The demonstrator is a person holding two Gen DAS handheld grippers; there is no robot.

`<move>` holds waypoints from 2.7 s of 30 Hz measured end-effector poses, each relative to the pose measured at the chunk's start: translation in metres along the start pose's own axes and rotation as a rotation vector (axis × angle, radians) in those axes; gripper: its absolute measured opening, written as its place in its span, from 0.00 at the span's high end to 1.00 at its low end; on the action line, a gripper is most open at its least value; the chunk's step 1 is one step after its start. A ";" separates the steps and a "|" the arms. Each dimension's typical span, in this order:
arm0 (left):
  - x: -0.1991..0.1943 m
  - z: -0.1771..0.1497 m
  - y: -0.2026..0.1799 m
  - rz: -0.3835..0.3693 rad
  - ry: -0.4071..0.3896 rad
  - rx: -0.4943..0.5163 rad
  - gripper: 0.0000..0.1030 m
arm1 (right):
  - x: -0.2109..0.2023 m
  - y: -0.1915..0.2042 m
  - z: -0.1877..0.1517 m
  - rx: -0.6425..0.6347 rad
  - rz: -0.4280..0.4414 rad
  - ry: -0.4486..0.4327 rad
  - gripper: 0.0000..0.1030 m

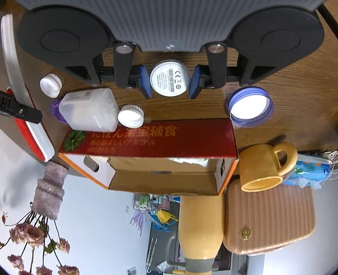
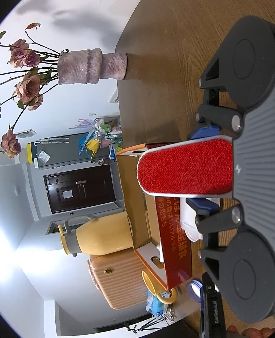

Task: Organize rigid objects
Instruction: 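Grasp the round white puck with the left tool while the right tool holds the brush, then carry the white puck and red lint brush over the box and release both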

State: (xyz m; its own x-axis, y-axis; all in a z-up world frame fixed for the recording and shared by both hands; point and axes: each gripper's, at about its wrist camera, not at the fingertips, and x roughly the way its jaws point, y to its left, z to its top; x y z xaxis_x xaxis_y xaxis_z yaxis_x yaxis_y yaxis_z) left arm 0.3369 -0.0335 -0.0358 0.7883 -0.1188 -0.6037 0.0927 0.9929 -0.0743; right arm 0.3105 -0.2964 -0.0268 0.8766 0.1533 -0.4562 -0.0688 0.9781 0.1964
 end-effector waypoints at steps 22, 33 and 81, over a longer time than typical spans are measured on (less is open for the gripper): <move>-0.036 0.067 -0.007 -0.003 -0.205 -0.077 0.61 | 0.011 0.040 0.066 -0.012 0.116 -0.059 0.46; -0.004 0.100 0.004 0.044 -0.227 -0.154 0.61 | 0.056 0.061 0.093 -0.036 0.131 -0.050 0.46; 0.095 0.136 0.023 0.183 -0.105 -0.121 0.02 | 0.166 0.052 0.120 -0.028 0.084 0.163 0.18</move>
State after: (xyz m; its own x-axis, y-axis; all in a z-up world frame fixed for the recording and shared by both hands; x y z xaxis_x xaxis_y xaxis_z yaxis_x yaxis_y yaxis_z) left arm 0.4964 -0.0214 0.0128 0.8446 0.0704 -0.5307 -0.1261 0.9896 -0.0694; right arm 0.5095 -0.2370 0.0123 0.7782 0.2536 -0.5745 -0.1541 0.9640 0.2169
